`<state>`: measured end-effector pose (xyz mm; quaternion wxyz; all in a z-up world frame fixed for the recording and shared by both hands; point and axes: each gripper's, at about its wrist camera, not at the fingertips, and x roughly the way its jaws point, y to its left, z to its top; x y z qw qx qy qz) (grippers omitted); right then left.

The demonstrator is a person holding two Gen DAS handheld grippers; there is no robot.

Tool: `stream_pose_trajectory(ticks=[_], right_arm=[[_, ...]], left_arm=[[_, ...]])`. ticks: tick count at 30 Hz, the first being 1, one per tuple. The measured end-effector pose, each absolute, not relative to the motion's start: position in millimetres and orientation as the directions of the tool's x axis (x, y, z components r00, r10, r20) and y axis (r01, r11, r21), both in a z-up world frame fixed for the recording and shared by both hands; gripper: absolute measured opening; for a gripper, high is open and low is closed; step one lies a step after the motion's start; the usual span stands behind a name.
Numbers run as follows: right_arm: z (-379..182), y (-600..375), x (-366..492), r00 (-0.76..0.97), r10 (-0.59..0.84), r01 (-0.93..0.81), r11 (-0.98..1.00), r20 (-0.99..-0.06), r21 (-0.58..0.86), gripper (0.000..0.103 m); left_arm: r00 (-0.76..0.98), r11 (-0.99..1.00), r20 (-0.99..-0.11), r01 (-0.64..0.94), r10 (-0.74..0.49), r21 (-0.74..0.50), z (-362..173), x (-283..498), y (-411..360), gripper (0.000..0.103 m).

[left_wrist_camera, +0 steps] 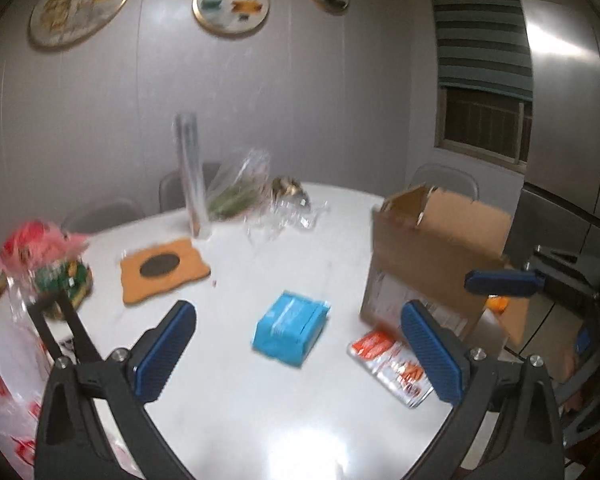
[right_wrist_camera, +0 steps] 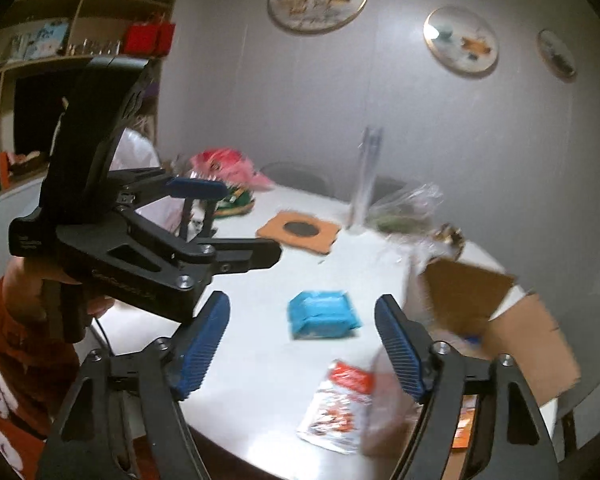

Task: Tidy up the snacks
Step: 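Return both tools to the blue pack and fish snack pouch, then grasp the blue biscuit pack with left tool while right tool grasps the red-white fish pouch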

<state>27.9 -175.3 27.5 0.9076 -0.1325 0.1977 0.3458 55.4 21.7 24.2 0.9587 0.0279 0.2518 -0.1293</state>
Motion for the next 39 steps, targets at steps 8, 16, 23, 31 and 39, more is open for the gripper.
stream_pose_trajectory(ticks=[8, 16, 23, 31, 39], right_arm=[[-43.9, -144.6, 56.4, 0.671, 0.482, -0.626, 0.775, -0.564, -0.083, 0.059], [-103.6, -141.9, 95.9, 0.683, 0.325, -0.535, 0.833, -0.654, -0.145, 0.041], [-124.9, -143.5, 122.5, 0.673, 0.279, -0.515, 0.841, -0.685, -0.164, 0.029], [-125.0, -138.3, 133.2, 0.68, 0.27, -0.515, 0.838, -0.682, -0.183, 0.028], [-124.7, -139.2, 136.5, 0.671, 0.284, -0.512, 0.845, -0.685, -0.152, 0.028]], left_arm=[[0.772, 0.962, -0.584, 0.264, -0.251, -0.065, -41.4, 84.6, 31.8, 0.101], [0.711, 0.959, -0.655, 0.273, -0.258, -0.08, -77.6, 134.7, 21.5, 0.095], [0.664, 0.961, -0.705, 0.261, -0.247, -0.09, -93.3, 180.5, 11.8, 0.094], [0.6, 0.952, -0.76, 0.294, -0.25, -0.082, -102.8, 221.6, 2.8, 0.094], [0.532, 0.925, -0.787, 0.359, -0.312, -0.123, -115.8, 233.4, -3.3, 0.072]])
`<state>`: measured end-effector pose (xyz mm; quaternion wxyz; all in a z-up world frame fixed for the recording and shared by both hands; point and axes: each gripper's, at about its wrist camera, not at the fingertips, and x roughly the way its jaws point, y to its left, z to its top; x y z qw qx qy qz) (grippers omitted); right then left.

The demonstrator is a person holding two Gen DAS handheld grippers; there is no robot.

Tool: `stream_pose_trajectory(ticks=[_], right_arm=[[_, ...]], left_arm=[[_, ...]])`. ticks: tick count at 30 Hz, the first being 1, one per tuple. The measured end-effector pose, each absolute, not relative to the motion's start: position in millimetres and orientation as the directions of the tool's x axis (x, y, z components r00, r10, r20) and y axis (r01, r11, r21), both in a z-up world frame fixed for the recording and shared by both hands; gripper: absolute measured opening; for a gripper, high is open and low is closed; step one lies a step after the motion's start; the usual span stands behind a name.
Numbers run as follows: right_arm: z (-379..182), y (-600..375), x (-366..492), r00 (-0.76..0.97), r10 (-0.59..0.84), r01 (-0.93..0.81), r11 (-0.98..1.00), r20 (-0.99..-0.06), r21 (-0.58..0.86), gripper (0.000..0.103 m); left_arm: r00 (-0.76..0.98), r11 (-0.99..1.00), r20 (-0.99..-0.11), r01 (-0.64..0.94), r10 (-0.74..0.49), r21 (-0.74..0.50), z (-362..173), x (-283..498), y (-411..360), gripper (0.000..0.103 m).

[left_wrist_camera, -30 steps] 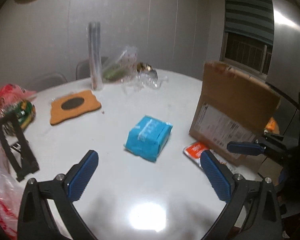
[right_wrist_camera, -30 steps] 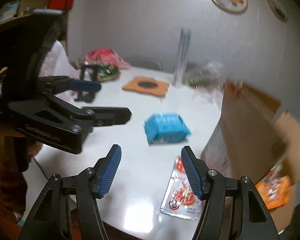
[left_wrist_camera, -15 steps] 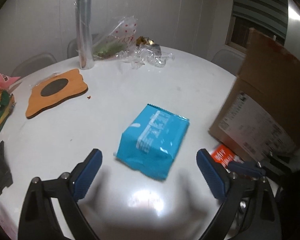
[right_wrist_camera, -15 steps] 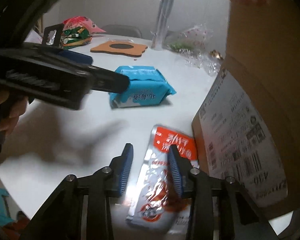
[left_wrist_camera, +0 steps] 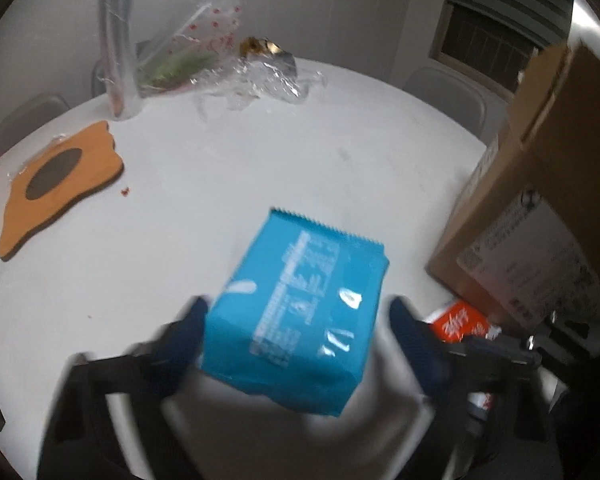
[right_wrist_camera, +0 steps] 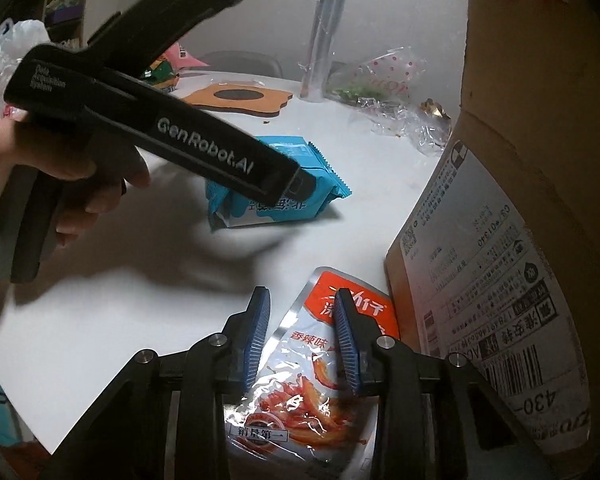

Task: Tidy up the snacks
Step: 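Grasp the blue biscuit pack with left tool while right tool grasps the red-white fish pouch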

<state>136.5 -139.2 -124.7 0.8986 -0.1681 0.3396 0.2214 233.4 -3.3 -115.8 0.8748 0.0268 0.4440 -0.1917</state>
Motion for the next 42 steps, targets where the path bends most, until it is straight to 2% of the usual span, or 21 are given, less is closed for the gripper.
stream_pose_trajectory(ticks=[6, 20, 23, 28, 33, 40, 41, 42], right_arm=[[-121.7, -141.2, 132.2, 0.663, 0.306, -0.521, 0.844, -0.683, -0.128, 0.028], [-126.4, -157.4, 101.4, 0.728, 0.231, -0.415, 0.898, -0.645, -0.147, 0.03], [-127.6, -160.5, 102.3, 0.716, 0.274, -0.419, 0.904, -0.642, -0.081, 0.035], [-128.0, -167.8, 101.9, 0.699, 0.313, -0.419, 0.908, -0.642, -0.013, 0.036], [-128.7, -160.6, 85.5, 0.673, 0.377, -0.487, 0.874, -0.636, 0.003, 0.036], [-122.3, -149.2, 73.0, 0.654, 0.394, -0.527, 0.85, -0.645, -0.015, 0.034], [-118.3, -149.7, 70.3, 0.672, 0.385, -0.514, 0.858, -0.632, -0.024, 0.038], [-116.1, -150.6, 69.2, 0.684, 0.378, -0.504, 0.863, -0.624, -0.03, 0.052]], left_arm=[[0.546, 0.929, -0.779, 0.347, -0.309, -0.125, -114.7, 211.8, 3.2, 0.071], [0.596, 0.949, -0.752, 0.285, -0.283, -0.132, -113.5, 139.8, 19.6, 0.07], [0.596, 0.95, -0.751, 0.282, -0.285, -0.137, -113.7, 135.5, 22.6, 0.07], [0.592, 0.948, -0.75, 0.28, -0.296, -0.153, -113.7, 131.5, 27.2, 0.07], [0.592, 0.948, -0.75, 0.28, -0.295, -0.151, -113.3, 125.9, 29.0, 0.07], [0.617, 0.949, -0.728, 0.273, -0.298, -0.157, -107.0, 114.8, 36.5, 0.07], [0.621, 0.949, -0.724, 0.273, -0.3, -0.159, -105.8, 113.4, 37.6, 0.07], [0.624, 0.948, -0.719, 0.275, -0.305, -0.163, -104.5, 112.0, 38.8, 0.07]])
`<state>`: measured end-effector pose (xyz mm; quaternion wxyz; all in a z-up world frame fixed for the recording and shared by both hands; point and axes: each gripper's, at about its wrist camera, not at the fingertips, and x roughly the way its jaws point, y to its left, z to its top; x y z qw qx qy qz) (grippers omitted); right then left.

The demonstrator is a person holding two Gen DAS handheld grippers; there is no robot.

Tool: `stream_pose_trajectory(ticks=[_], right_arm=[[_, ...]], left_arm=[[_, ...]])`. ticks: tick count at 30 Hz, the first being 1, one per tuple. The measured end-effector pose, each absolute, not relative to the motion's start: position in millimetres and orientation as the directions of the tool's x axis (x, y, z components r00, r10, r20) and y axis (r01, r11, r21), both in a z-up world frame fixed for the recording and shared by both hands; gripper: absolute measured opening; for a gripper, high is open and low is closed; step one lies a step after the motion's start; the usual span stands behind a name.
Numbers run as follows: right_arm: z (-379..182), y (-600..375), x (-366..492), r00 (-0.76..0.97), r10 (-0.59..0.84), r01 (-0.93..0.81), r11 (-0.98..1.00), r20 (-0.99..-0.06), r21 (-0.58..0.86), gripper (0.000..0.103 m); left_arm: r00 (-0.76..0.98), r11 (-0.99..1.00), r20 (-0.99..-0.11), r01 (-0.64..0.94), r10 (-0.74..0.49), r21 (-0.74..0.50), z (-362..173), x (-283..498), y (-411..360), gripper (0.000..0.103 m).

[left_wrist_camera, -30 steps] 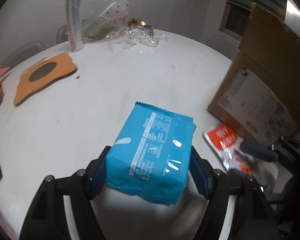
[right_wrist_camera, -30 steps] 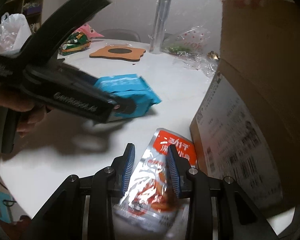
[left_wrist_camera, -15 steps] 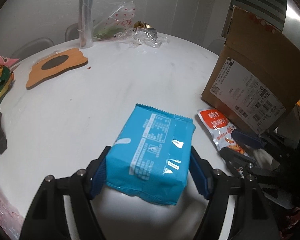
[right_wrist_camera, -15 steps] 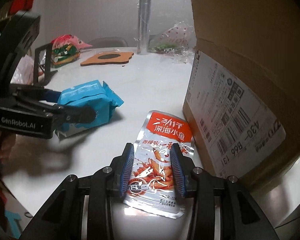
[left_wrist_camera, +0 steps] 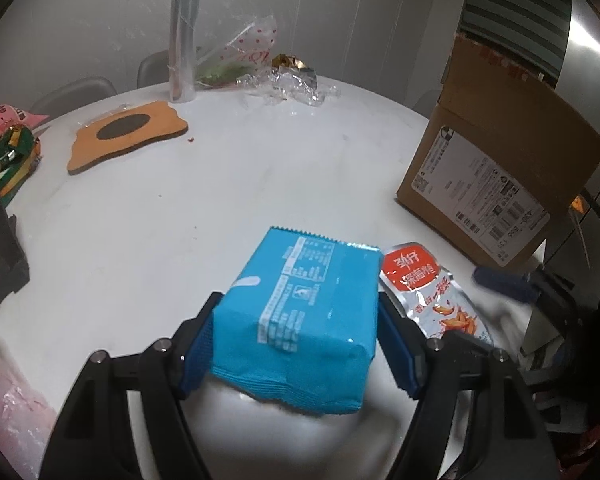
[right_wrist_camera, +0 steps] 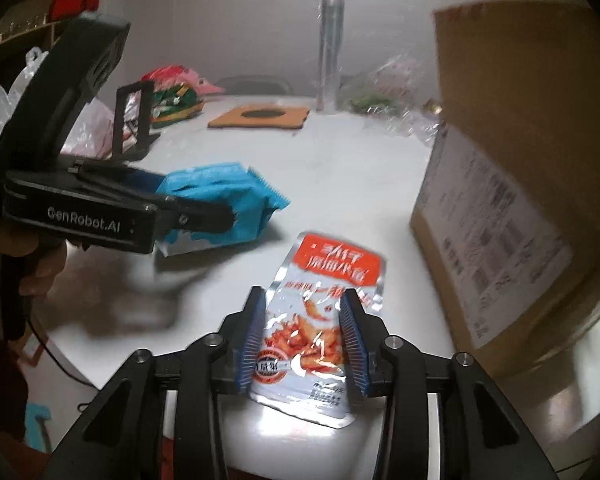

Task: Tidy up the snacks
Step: 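Grasp the blue biscuit pack with left tool while right tool grasps the red-white fish pouch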

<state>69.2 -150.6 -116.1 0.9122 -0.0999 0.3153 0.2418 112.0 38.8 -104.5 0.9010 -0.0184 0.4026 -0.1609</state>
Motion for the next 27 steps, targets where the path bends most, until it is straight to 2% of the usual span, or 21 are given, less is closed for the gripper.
stream_pose_trajectory(ticks=[2, 4, 9, 16, 19, 26, 27], right_arm=[[-113.8, -151.5, 69.4, 0.705, 0.347, -0.468, 0.883, -0.618, -0.038, 0.071], [-116.2, -152.5, 75.2, 0.695, 0.326, -0.434, 0.901, -0.641, -0.013, 0.071], [-124.6, -147.6, 79.4, 0.682, 0.31, -0.42, 0.908, -0.663, -0.008, 0.071], [-128.8, -138.1, 83.0, 0.689, 0.299, -0.419, 0.907, -0.66, -0.027, 0.071], [-129.5, -137.8, 85.6, 0.687, 0.314, -0.425, 0.905, -0.656, -0.012, 0.066], [-129.8, -138.8, 91.4, 0.675, 0.339, -0.443, 0.897, -0.655, 0.008, 0.065], [-130.0, -138.9, 91.5, 0.674, 0.341, -0.446, 0.895, -0.655, 0.007, 0.06]], left_arm=[[0.632, 0.945, -0.708, 0.28, -0.315, -0.17, -101.4, 108.9, 40.8, 0.07], [0.639, 0.945, -0.702, 0.283, -0.315, -0.166, -99.0, 106.7, 41.7, 0.067], [0.634, 0.94, -0.701, 0.295, -0.328, -0.173, -99.8, 107.4, 43.7, 0.066], [0.602, 0.94, -0.734, 0.303, -0.315, -0.156, -110.6, 116.7, 34.0, 0.071], [0.588, 0.943, -0.751, 0.301, -0.3, -0.142, -118.0, 120.6, 29.5, 0.071], [0.589, 0.944, -0.753, 0.302, -0.293, -0.131, -122.1, 122.4, 28.1, 0.067], [0.589, 0.944, -0.753, 0.303, -0.294, -0.131, -122.2, 122.1, 28.4, 0.067]])
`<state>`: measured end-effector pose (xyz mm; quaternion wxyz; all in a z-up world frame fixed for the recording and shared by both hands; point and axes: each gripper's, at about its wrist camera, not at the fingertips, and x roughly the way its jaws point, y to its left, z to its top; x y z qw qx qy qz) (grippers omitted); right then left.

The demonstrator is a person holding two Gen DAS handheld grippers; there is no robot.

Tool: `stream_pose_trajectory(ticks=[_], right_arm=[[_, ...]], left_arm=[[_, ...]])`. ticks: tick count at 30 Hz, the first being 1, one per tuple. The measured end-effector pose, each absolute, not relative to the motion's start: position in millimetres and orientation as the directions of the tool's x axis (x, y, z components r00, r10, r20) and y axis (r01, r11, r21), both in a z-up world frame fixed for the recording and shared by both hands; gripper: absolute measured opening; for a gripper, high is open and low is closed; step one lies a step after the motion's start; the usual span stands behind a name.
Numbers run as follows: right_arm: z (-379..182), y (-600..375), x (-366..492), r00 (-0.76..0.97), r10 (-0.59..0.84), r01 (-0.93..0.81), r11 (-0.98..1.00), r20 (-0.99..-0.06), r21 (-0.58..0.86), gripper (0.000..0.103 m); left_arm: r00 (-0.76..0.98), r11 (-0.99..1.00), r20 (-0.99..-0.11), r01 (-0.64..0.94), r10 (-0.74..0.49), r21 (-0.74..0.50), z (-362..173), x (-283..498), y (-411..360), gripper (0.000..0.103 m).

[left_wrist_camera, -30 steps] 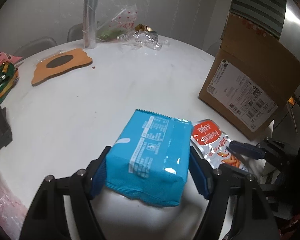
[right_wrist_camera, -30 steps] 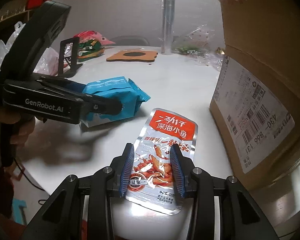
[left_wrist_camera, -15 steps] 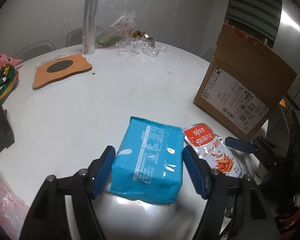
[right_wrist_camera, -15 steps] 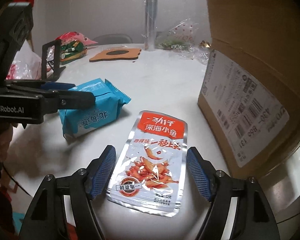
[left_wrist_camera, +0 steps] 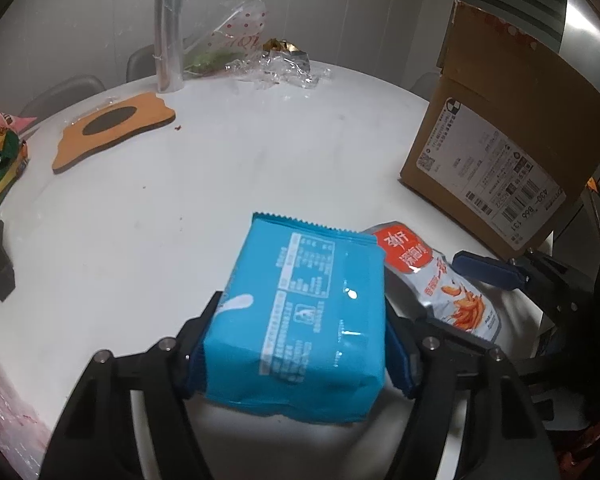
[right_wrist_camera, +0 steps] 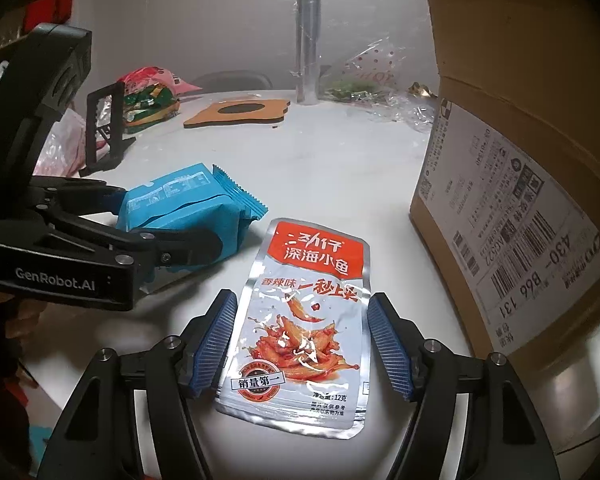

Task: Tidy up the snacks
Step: 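Grasp the blue biscuit pack with left tool while right tool grasps the red-white fish pouch, then carry both packs into the cardboard box and open both tools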

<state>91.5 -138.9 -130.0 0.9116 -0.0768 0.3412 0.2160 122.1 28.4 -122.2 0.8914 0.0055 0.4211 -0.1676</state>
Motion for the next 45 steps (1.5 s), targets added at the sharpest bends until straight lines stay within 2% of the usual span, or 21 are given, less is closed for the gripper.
stream_pose_trajectory(ticks=[18, 23, 33, 37, 45], right_arm=[[-121.9, -143.6, 92.8, 0.634, 0.446, -0.511, 0.855, -0.632, 0.09, 0.059], [-117.3, -142.9, 88.6, 0.642, 0.458, -0.53, 0.844, -0.614, 0.076, 0.059], [-51.7, -140.5, 71.5, 0.705, 0.507, -0.591, 0.806, -0.495, -0.016, 0.059], [-38.2, -142.8, 70.3, 0.706, 0.524, -0.607, 0.795, -0.477, -0.025, 0.058], [17.7, -161.5, 63.7, 0.755, 0.547, -0.605, 0.794, -0.362, -0.061, 0.058]], left_arm=[[0.639, 0.96, -0.722, 0.248, -0.265, -0.132, -105.8, 111.1, 43.8, 0.066], [0.674, 0.966, -0.695, 0.224, -0.251, -0.132, -91.6, 102.4, 50.6, 0.066], [0.786, 0.978, -0.582, 0.184, -0.209, -0.103, -30.0, 77.6, 60.9, 0.066], [0.807, 0.98, -0.556, 0.168, -0.197, -0.103, -16.0, 70.9, 64.0, 0.066], [0.86, 0.974, -0.461, 0.214, -0.221, -0.069, 38.7, 62.1, 39.2, 0.066]])
